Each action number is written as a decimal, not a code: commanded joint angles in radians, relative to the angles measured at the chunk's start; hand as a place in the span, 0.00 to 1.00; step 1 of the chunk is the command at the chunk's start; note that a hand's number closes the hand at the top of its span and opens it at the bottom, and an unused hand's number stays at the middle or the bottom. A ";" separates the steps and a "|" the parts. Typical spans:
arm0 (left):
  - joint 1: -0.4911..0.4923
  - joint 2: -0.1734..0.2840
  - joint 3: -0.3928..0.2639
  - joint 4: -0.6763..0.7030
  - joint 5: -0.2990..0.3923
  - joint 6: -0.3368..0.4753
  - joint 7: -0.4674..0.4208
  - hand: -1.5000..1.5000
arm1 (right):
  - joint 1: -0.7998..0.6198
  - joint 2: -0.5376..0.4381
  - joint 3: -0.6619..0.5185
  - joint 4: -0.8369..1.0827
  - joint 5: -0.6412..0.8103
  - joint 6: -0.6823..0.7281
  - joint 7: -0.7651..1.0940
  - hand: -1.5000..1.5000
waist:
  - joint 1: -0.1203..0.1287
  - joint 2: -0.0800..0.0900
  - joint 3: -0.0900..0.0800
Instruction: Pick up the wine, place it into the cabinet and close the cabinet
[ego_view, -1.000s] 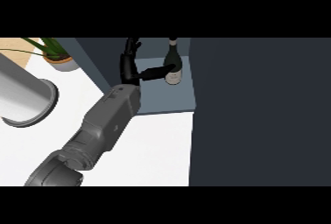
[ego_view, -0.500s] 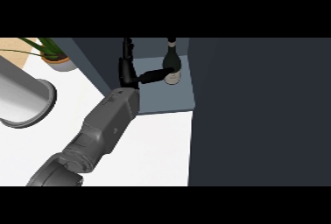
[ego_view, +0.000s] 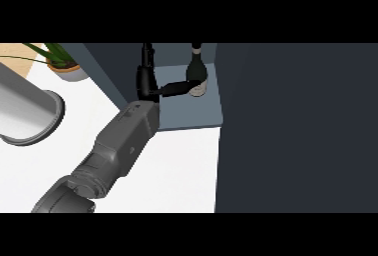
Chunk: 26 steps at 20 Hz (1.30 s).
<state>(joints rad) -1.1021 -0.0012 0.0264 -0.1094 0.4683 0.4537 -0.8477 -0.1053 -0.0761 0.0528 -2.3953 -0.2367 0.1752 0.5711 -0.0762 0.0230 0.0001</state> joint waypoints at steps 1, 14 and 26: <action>0.081 0.001 -0.006 0.007 -0.017 -0.070 -0.070 0.00 | 0.013 0.005 -0.017 -0.019 -0.015 -0.002 -0.012 0.00 | 0.018 0.000 -0.001; 0.103 0.001 -0.011 -0.019 0.068 -0.144 -0.075 0.00 | -0.007 -0.001 0.011 -0.078 -0.045 -0.015 0.057 0.00 | -0.008 -0.007 -0.002; 0.218 0.001 -0.211 -0.161 0.225 -0.160 -0.050 0.00 | -0.030 -0.003 -0.006 -0.076 -0.019 -0.047 0.079 0.00 | 0.020 -0.018 -0.001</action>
<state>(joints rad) -0.9761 -0.0004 -0.1373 -0.2406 0.6490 0.3104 -0.8719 -0.1312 -0.0736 0.0607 -2.3979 -0.2408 0.1510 0.6083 -0.0744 0.0052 0.0003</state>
